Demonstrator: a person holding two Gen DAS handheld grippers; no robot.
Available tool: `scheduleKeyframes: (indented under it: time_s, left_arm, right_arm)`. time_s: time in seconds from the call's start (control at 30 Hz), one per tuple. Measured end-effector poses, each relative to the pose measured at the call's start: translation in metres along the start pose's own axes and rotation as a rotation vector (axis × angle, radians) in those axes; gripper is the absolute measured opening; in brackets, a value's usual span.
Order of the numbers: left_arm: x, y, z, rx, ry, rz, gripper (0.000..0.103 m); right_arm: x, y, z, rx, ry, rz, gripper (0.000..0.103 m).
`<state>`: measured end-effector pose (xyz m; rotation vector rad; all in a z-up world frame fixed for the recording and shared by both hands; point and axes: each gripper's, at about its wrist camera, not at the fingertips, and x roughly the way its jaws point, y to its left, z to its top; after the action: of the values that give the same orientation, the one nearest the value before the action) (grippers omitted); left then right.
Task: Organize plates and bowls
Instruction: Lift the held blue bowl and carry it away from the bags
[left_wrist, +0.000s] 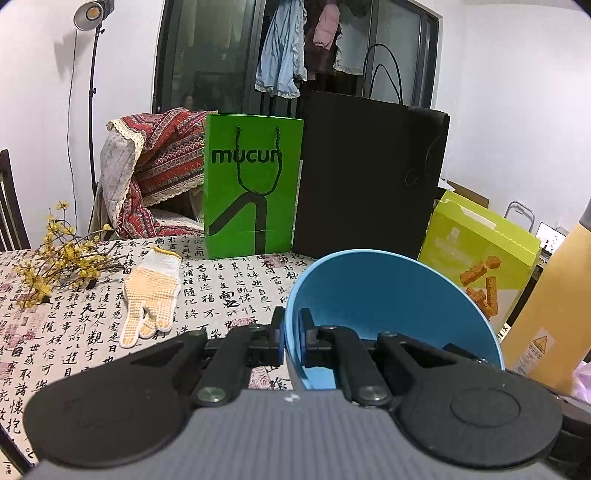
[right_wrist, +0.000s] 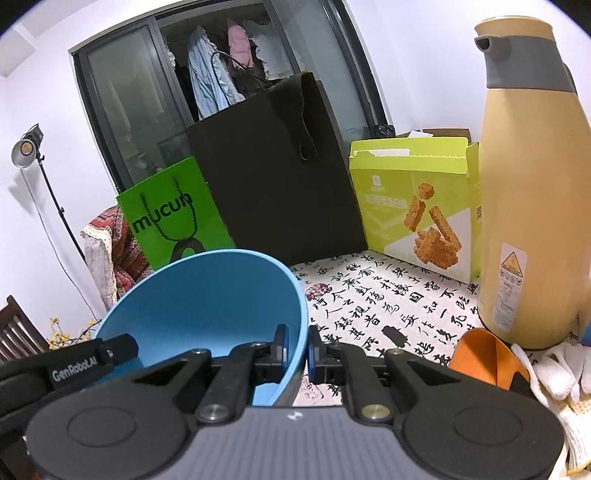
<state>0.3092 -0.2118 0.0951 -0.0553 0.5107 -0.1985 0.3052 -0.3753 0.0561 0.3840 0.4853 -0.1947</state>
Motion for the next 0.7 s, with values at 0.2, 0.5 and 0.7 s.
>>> scheduleKeyframes:
  time_s: [0.2,0.5,0.7]
  left_arm:
    - [-0.016,0.006,-0.004,-0.001,-0.011,0.0,0.008]
    - [-0.036,0.018,-0.012,-0.002,-0.02,0.001,0.008]
    - [-0.049,0.028,-0.018,-0.008,-0.027,0.006,0.008]
  right_arm:
    - [-0.012,0.004,-0.005,-0.005,-0.009,0.012,0.009]
    - [-0.031,0.013,-0.016,-0.017,-0.018,0.024,0.009]
    - [-0.041,0.02,-0.024,-0.027,-0.02,0.035,0.009]
